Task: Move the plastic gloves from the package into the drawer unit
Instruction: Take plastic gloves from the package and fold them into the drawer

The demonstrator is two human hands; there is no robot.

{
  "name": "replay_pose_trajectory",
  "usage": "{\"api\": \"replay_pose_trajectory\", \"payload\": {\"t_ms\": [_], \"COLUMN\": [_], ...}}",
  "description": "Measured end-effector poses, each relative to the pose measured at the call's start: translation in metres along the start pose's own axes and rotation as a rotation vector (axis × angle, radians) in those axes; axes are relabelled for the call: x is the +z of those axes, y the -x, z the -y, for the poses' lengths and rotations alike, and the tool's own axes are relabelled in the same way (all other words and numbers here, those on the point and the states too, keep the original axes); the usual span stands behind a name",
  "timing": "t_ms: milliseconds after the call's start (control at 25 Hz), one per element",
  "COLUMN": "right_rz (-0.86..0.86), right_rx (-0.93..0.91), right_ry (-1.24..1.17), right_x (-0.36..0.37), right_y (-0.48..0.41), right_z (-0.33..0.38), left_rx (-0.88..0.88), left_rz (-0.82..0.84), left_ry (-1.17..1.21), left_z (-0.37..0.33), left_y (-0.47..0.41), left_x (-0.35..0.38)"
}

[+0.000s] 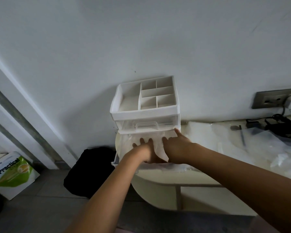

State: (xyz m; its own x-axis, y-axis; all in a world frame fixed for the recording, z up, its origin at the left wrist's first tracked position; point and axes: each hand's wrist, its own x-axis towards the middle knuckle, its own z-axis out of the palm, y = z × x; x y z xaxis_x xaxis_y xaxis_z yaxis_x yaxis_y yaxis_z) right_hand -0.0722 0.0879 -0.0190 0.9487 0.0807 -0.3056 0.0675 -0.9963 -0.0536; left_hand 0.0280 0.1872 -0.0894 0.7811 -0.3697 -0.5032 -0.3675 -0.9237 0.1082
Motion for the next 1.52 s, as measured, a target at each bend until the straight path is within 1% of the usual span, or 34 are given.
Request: {"api": "replay_pose_trajectory", "payload": {"t_ms": [40, 120, 200, 240, 280, 400, 480, 560, 640, 680, 760, 840, 920, 1040, 1120, 1200, 1240, 1280, 1360, 1440, 1520], "right_rz": [-0.022, -0.051, -0.140, -0.200, -0.258, -0.414, -0.459, -0.435, -0.399, -0.390, -0.361, -0.307, -0.259, -0.196, -0.123, 0.001, 0.055, 0.073, 0.015, -0.074, -0.101], "right_rx": [-0.013, -0.054, -0.107, -0.125, -0.132, -0.115, -0.058, 0.063, 0.208, 0.286, 0.422, 0.518, 0.595, 0.683, 0.700, 0.699, 0.684, 0.671, 0.641, 0.634, 0.656], "right_ry": [-0.028, -0.003, -0.009, -0.070, -0.140, -0.302, -0.360, -0.361, -0.295, -0.262, -0.212, -0.203, -0.199, -0.231, -0.338, -0.420, -0.415, -0.389, -0.279, -0.195, -0.156], "right_x": [0.001, 0.007, 0.014, 0.014, 0.012, 0.002, -0.002, 0.000, 0.004, 0.010, 0.025, 0.038, 0.050, 0.073, 0.088, 0.101, 0.106, 0.112, 0.121, 0.126, 0.127], "right_y": [0.000, -0.004, -0.008, -0.007, -0.002, 0.022, 0.039, 0.054, 0.062, 0.068, 0.081, 0.095, 0.113, 0.140, 0.154, 0.168, 0.173, 0.176, 0.177, 0.174, 0.171], "right_z": [-0.002, -0.007, -0.018, -0.025, -0.033, -0.065, -0.089, -0.117, -0.147, -0.165, -0.197, -0.221, -0.240, -0.264, -0.273, -0.278, -0.280, -0.283, -0.288, -0.291, -0.290], "left_rx": [-0.012, -0.052, -0.061, -0.046, 0.015, 0.191, 0.263, 0.330, 0.397, 0.445, 0.515, 0.579, 0.638, 0.697, 0.696, 0.656, 0.625, 0.605, 0.582, 0.587, 0.590], "left_rz": [0.007, 0.032, 0.035, 0.020, -0.007, -0.127, -0.186, -0.288, -0.477, -0.542, -0.585, -0.570, -0.515, -0.380, -0.278, -0.186, -0.165, -0.154, -0.136, -0.143, -0.153], "left_ry": [-0.003, -0.005, -0.025, -0.038, -0.026, 0.177, 0.281, 0.363, 0.421, 0.458, 0.516, 0.563, 0.550, 0.483, 0.437, 0.324, 0.207, 0.083, -0.041, -0.043, -0.036], "left_z": [-0.002, -0.006, -0.008, -0.008, -0.008, -0.010, -0.014, -0.024, -0.038, -0.052, -0.084, -0.116, -0.149, -0.191, -0.209, -0.223, -0.227, -0.231, -0.233, -0.232, -0.230], "left_y": [-0.002, -0.003, -0.002, 0.003, 0.011, 0.032, 0.052, 0.062, 0.067, 0.070, 0.078, 0.077, 0.071, 0.059, 0.045, 0.028, 0.020, 0.014, 0.007, 0.004, 0.003], "left_x": [0.000, 0.000, -0.001, -0.004, -0.009, -0.024, -0.031, -0.031, -0.027, -0.025, -0.019, -0.009, 0.006, 0.034, 0.054, 0.075, 0.084, 0.094, 0.109, 0.118, 0.120]}}
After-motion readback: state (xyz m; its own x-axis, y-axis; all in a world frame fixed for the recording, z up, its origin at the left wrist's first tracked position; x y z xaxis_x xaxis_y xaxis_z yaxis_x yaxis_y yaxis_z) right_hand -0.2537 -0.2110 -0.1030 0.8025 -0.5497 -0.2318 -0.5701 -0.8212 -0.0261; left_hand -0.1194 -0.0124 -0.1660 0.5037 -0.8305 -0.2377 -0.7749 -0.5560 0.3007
